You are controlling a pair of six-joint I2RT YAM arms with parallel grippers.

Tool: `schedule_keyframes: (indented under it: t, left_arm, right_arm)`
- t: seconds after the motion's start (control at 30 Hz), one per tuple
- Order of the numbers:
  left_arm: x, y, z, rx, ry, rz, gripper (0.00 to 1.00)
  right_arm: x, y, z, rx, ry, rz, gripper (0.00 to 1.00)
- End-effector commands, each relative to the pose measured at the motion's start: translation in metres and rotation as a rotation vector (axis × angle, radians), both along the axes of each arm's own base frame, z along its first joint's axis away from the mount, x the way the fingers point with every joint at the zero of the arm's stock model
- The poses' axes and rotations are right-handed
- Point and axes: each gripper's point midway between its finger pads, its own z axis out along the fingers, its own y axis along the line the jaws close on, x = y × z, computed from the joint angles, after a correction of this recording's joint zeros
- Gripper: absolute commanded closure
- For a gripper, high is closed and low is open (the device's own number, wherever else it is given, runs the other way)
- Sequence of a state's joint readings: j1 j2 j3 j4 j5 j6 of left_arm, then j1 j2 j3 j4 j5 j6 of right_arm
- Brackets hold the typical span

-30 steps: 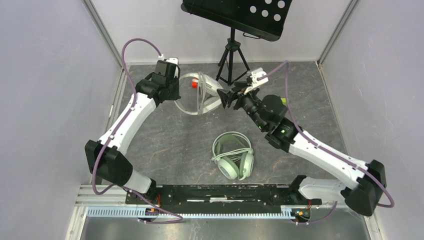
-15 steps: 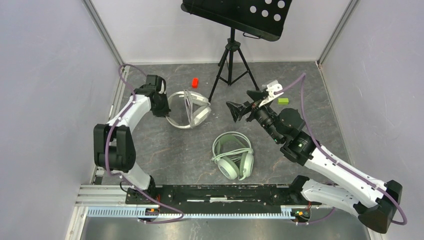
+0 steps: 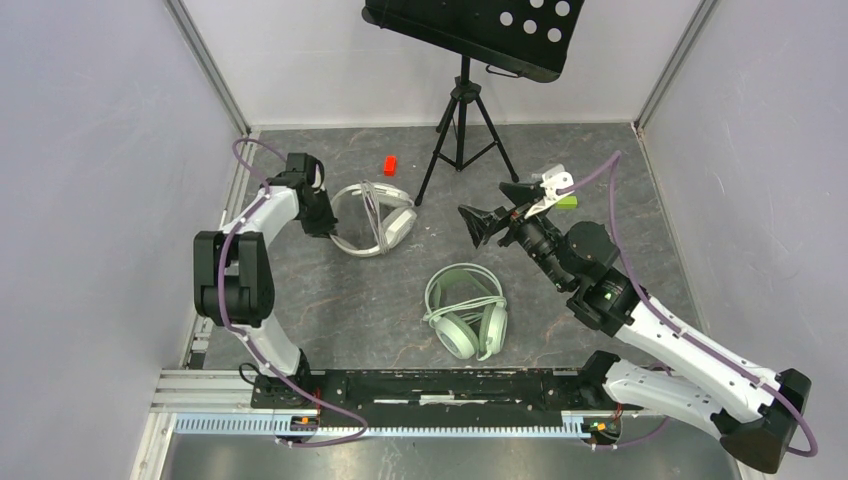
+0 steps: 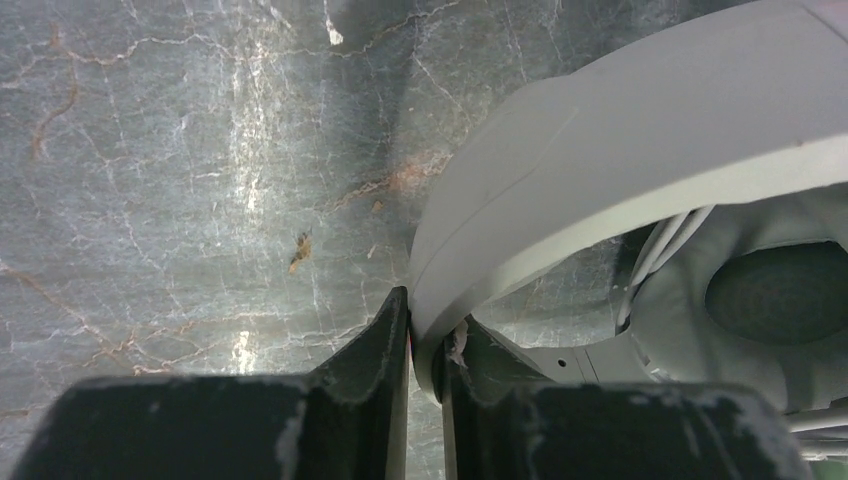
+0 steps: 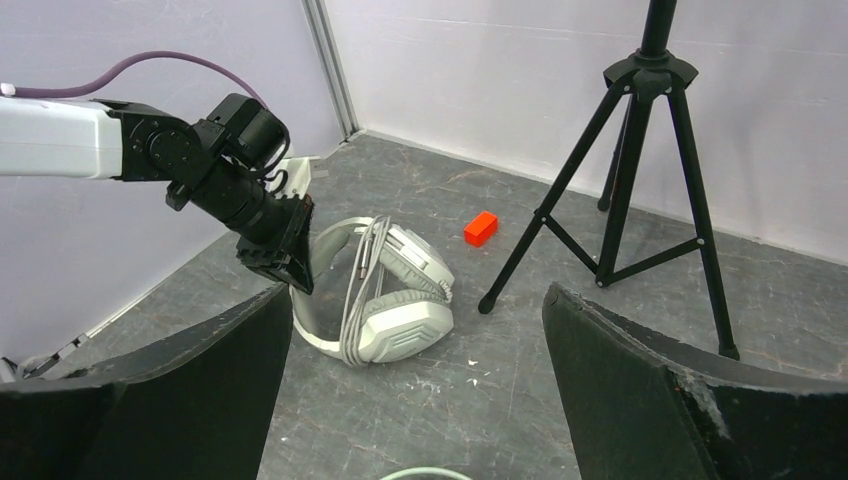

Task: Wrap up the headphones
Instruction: Place the headphones at the center of the board, then reset both arms

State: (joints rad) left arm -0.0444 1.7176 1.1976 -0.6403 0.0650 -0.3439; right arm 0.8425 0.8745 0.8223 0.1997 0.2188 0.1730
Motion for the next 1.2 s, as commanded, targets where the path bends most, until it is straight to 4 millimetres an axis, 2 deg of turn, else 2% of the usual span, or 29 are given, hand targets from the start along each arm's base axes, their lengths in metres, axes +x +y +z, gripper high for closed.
schedule_keyframes:
  t: [0.0, 0.2, 0.57, 0.7, 0.77, 0.87, 0.93, 1.0, 1.03, 1.07, 1.17]
  left_arm:
    - [0.03, -0.005, 0.014, -0.071, -0.073, 0.027, 0.79]
    - [0.033, -0.001, 0.001, -0.073, -0.042, 0.03, 0.76]
    - [0.037, 0.006, -0.01, -0.051, -0.008, 0.037, 0.71]
    - [0.035, 0.007, -0.002, -0.047, 0.004, 0.035, 0.58]
    - [0.035, 0.007, 0.011, -0.046, -0.014, 0.028, 0.52]
    - [0.038, 0.011, 0.04, -0.022, -0.067, 0.027, 0.44]
    - [0.04, 0.011, 0.061, -0.023, -0.105, 0.022, 0.31]
    - [0.042, 0.009, 0.088, -0.034, -0.16, 0.01, 0.22]
    - [0.042, 0.007, 0.101, -0.043, -0.19, 0.004, 0.07]
    - [0.042, 0.003, 0.116, -0.063, -0.231, -0.015, 0.01]
    - [0.035, -0.027, 0.161, -0.161, -0.357, -0.134, 0.0]
  right_arm:
    - [0.002, -0.001, 0.003, -0.005, -0.02, -0.012, 0.02]
    - [0.004, 0.0, 0.004, -0.008, -0.028, -0.014, 0.02]
    - [0.003, -0.003, 0.005, -0.011, -0.038, -0.02, 0.02]
    - [0.002, -0.004, 0.0, -0.034, -0.038, -0.02, 0.02]
    - [0.002, -0.005, -0.006, -0.058, -0.032, -0.017, 0.02]
    - [0.001, -0.006, -0.018, -0.103, -0.008, -0.016, 0.02]
    - [0.001, -0.008, -0.028, -0.125, 0.02, -0.025, 0.02]
    - [0.002, -0.012, -0.04, -0.146, 0.047, -0.042, 0.02]
    - [0.003, -0.015, -0.046, -0.158, 0.06, -0.059, 0.02]
    - [0.004, -0.02, -0.051, -0.171, 0.076, -0.084, 0.02]
    - [0.006, -0.037, -0.064, -0.219, 0.133, -0.162, 0.02]
